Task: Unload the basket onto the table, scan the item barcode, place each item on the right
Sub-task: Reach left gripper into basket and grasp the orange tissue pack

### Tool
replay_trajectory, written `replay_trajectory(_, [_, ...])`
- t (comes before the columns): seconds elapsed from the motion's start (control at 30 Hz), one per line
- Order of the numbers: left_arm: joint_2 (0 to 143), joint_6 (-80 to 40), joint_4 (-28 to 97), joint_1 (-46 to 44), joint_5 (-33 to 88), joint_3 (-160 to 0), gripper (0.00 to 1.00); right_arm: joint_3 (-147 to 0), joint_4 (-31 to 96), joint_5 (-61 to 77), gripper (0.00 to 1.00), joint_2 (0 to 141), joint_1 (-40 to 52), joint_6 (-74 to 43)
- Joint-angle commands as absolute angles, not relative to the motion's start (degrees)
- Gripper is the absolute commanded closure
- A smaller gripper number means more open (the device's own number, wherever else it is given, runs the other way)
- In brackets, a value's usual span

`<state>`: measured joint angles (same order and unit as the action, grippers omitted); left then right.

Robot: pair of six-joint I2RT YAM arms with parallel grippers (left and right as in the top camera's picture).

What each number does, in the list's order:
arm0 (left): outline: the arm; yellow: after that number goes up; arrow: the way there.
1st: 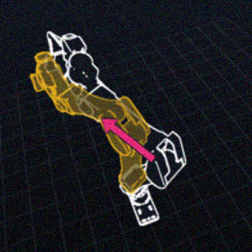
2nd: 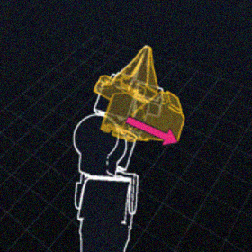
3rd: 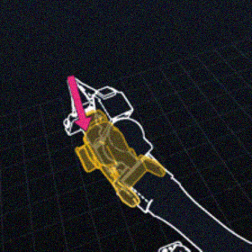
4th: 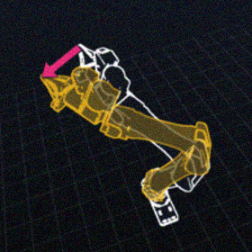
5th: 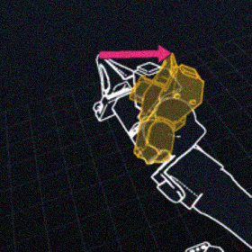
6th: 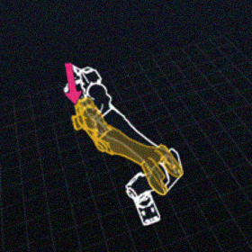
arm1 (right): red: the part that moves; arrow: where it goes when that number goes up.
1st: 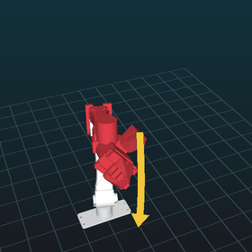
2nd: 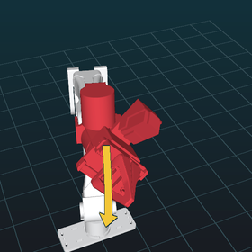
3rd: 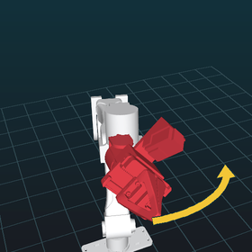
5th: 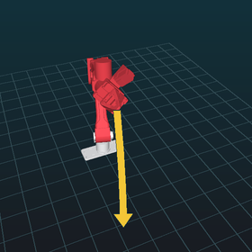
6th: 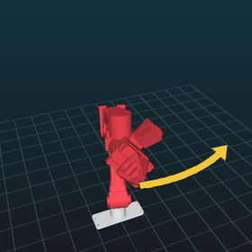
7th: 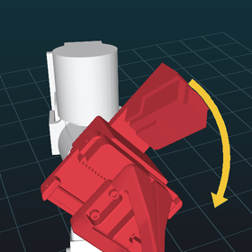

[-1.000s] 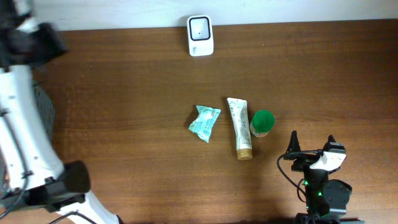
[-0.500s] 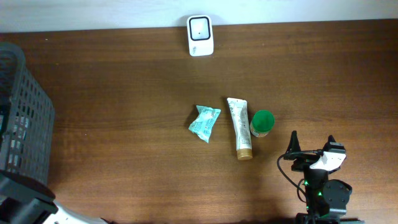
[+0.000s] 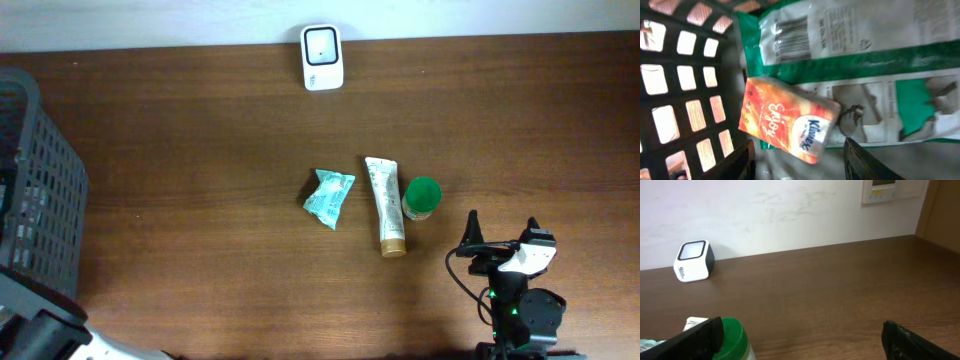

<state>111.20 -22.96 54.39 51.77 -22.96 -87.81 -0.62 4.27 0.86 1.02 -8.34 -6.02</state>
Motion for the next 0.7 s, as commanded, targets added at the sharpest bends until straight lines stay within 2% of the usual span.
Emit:
replay_trajectory(0.0, [112.9, -22.2, 53.6, 51.8, -26.8, -86.2, 0.45, -0.3, 4.6, 0.2, 0.02, 0.8, -8.6, -6.0])
replay_trajectory(0.37, [118.5, -22.2, 50.6, 51.8, -29.8, -86.2, 0.46, -0.3, 4.6, 0.2, 0.02, 0.8, -8.6, -6.0])
replay_trajectory(0.43, [118.5, -22.2, 50.3, 51.8, -29.8, -86.2, 0.54, -0.3, 4.6, 0.2, 0.02, 0.8, -8.6, -6.0])
replay_trajectory(0.5, [118.5, -22.2, 50.4, 51.8, -29.8, -86.2, 0.78, -0.3, 4.6, 0.2, 0.02, 0.8, -8.6, -6.0])
replay_trajectory(0.57, [118.5, -22.2, 50.5, 51.8, -29.8, -86.2, 0.98, -0.3, 4.6, 0.2, 0.02, 0.8, -8.6, -6.0])
replay_trajectory(0.67, [118.4, -22.2, 51.8, 51.8, -29.5, -86.8, 1.00, -0.3, 4.6, 0.2, 0.02, 0.8, -8.6, -6.0])
